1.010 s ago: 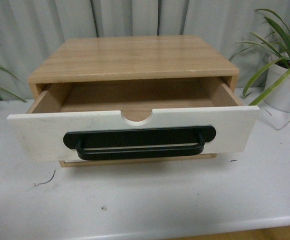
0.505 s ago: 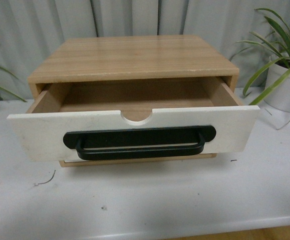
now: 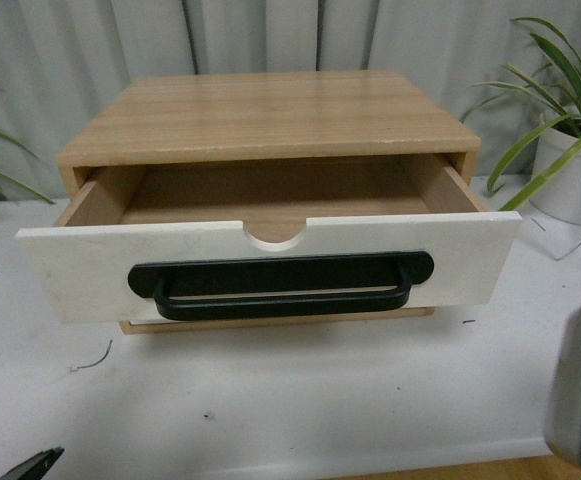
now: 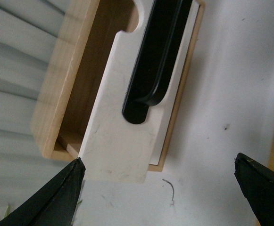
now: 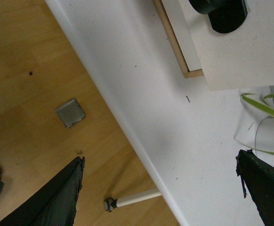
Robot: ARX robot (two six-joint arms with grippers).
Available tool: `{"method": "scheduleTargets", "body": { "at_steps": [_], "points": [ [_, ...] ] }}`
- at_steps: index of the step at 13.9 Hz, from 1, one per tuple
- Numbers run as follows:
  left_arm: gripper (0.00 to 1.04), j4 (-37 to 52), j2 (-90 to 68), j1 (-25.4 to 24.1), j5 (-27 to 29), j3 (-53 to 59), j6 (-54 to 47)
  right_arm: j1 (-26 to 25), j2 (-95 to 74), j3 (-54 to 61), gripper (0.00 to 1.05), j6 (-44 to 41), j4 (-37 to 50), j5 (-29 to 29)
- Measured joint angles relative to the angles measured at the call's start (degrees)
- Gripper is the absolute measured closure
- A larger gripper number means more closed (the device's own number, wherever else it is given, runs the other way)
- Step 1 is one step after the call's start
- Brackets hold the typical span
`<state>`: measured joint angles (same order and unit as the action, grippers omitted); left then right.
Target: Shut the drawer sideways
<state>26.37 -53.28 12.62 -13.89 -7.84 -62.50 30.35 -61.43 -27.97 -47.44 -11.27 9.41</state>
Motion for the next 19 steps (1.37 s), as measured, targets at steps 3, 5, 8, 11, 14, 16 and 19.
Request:
{"method": "scheduleTargets", "body": {
  "at_steps": [3,5,8,11,14,16,19],
  "points": [
    [0.07,13.33,-14.69,-0.31,2.32,-1.09,-0.26,-0.28,-9.51,-2.32,0.06,-3.21,7.76,-0.15],
    [0.07,18.43,-22.05,-1.22,2.27,-2.23,0.44,-0.92,-14.43,-3.82,0.06,-3.17,10.93,-2.05],
    [0.07,20.04,-28.02,-2.64,1.92,-4.96,0.55,-2.01,-19.82,-8.17,0.06,-2.95,12.52,-3.65],
    [0.07,20.72,-33.64,-2.60,1.11,-7.74,0.39,-3.41,-26.03,-12.61,0.06,-2.54,13.51,-5.22],
    [0.07,22.21,-38.34,-2.99,1.16,-11.87,0.09,-4.57,-30.82,-17.31,0.06,-2.62,13.94,-5.84],
    [0.07,22.97,-43.36,-3.02,2.19,-17.38,0.11,-5.33,-35.21,-22.34,0.06,-3.50,13.94,-6.62],
    [0.07,22.56,-49.66,-2.80,3.21,-23.43,0.20,-7.04,-40.76,-27.19,0.06,-3.65,14.27,-7.52]
  ]
}}
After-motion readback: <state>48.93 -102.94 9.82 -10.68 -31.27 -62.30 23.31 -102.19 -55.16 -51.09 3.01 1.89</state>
